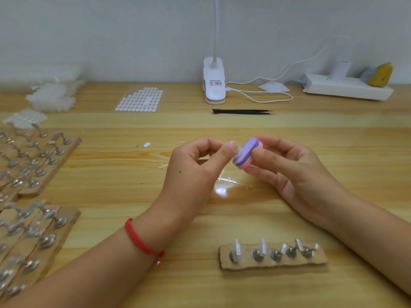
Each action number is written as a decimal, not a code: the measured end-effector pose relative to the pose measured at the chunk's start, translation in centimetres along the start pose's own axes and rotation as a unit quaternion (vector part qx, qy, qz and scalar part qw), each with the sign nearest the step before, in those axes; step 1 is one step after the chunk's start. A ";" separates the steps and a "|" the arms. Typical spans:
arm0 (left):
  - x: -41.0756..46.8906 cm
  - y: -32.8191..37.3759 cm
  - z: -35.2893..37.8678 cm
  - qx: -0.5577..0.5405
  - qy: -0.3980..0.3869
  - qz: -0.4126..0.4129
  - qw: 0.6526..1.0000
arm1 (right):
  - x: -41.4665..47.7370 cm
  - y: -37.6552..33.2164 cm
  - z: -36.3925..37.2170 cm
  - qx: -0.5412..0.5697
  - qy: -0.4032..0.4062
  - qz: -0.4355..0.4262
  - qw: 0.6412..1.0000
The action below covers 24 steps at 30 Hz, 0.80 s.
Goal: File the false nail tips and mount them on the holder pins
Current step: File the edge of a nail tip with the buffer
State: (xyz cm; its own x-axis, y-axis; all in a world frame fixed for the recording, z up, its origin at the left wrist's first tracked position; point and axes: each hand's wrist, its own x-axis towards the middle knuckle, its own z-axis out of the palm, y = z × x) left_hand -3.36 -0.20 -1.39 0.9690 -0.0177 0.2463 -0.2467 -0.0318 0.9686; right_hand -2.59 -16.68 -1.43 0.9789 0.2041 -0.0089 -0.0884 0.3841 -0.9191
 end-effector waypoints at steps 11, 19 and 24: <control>0.0 -0.1 0.0 0.001 0.000 -0.015 1.000 | -0.1 -0.1 0.3 -0.022 0.012 0.006 1.000; 0.0 -0.1 0.0 -0.003 -0.007 -0.020 1.000 | -0.2 -0.1 0.5 -0.020 0.024 -0.002 1.000; 0.1 -0.2 -0.1 -0.003 -0.001 -0.024 1.000 | 0.0 -0.3 0.0 0.024 0.057 0.000 0.998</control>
State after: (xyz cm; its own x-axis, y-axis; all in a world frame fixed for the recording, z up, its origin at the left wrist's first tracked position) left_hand -3.23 -0.14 -1.59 0.9796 -0.0188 0.2001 -0.2005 -0.0276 0.9793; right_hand -2.54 -16.78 -1.14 0.9934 0.1004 -0.0561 -0.0940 0.4271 -0.8993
